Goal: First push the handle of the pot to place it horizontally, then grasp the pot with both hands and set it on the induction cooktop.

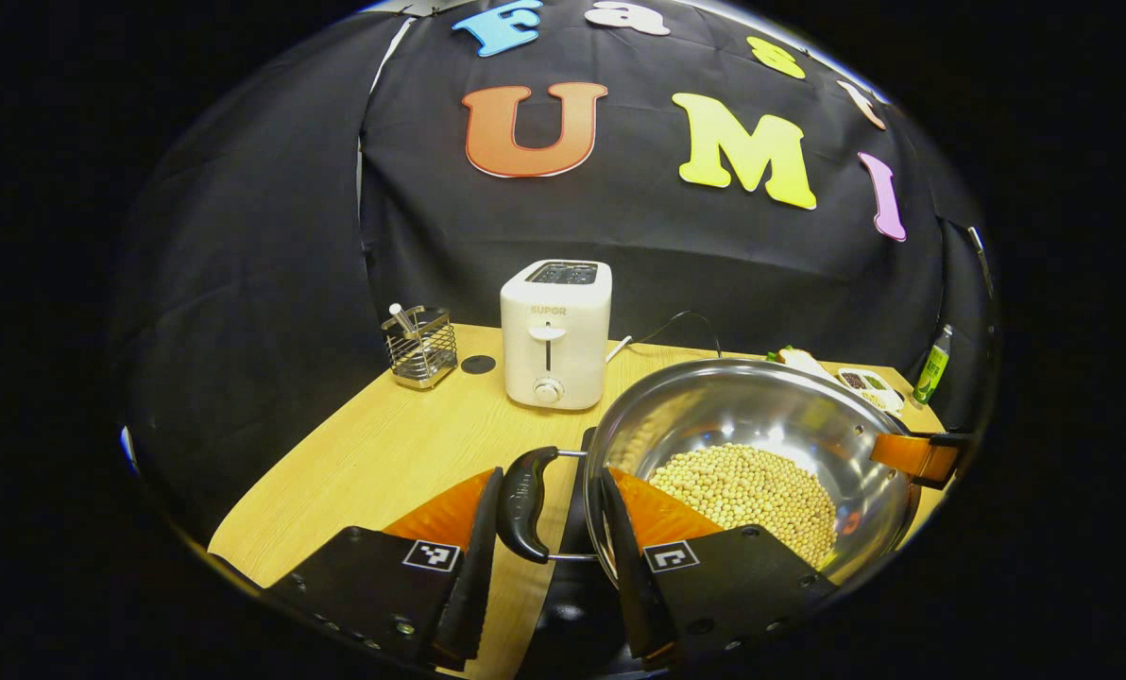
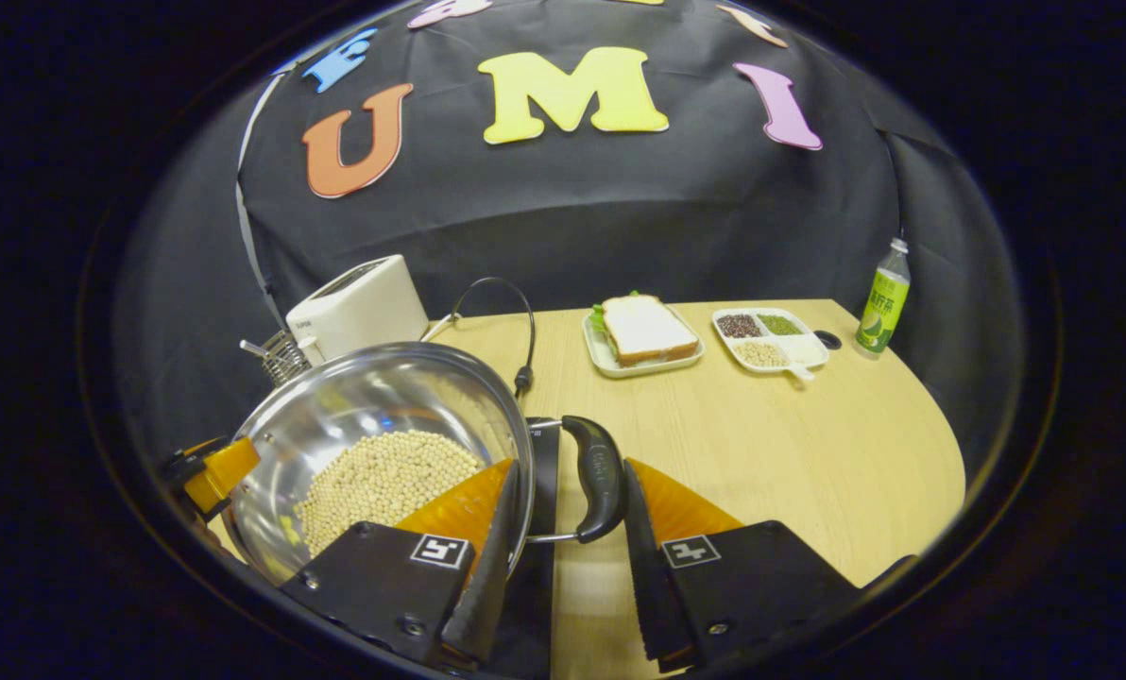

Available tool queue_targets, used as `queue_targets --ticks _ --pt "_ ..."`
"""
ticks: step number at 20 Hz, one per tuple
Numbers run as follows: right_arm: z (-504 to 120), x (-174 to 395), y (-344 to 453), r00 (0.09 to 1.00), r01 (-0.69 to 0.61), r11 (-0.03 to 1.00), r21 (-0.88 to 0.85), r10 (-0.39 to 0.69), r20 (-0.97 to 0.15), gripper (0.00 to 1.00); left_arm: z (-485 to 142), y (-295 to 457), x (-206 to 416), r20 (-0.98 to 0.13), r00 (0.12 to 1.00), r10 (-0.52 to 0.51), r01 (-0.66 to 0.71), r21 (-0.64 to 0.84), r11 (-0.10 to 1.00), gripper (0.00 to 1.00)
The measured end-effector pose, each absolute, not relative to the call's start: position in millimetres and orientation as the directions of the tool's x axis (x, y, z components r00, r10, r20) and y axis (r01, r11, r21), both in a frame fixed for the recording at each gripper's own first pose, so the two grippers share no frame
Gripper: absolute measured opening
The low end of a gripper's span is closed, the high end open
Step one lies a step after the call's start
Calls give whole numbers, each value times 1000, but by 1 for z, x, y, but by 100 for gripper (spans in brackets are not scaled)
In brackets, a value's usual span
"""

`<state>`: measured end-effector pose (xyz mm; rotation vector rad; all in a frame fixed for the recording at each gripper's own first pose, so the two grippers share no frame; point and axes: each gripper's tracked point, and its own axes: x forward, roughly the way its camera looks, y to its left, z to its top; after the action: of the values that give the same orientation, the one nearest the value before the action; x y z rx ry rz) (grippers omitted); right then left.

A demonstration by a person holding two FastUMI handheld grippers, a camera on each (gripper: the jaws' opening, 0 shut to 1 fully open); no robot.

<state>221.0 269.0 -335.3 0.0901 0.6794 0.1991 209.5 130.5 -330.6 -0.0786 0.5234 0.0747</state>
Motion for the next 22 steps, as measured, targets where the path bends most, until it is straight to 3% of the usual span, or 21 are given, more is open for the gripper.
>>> queue_targets --ticks 8,10,11,14,17,22 --pt "-334 219 264 786 -163 967 193 246 -568 68 -331 135 208 -471 881 42 -89 -78 993 64" --pt "-331 214 259 787 -159 964 215 255 -562 84 -331 139 204 -468 882 54 -98 -70 993 72" --pt "-329 212 256 788 -157 962 222 258 -560 87 -330 139 202 -463 885 53 -96 -71 993 79" --pt "-318 201 245 793 -171 956 238 277 -542 99 -321 142 191 -468 882 64 -108 -68 992 88" --pt "-300 187 232 807 -200 949 243 300 -509 98 -298 142 181 -424 903 73 -109 -62 992 90" --pt "-265 163 184 867 -181 973 142 226 -444 96 -246 133 155 -330 939 96 -104 -8 995 92"
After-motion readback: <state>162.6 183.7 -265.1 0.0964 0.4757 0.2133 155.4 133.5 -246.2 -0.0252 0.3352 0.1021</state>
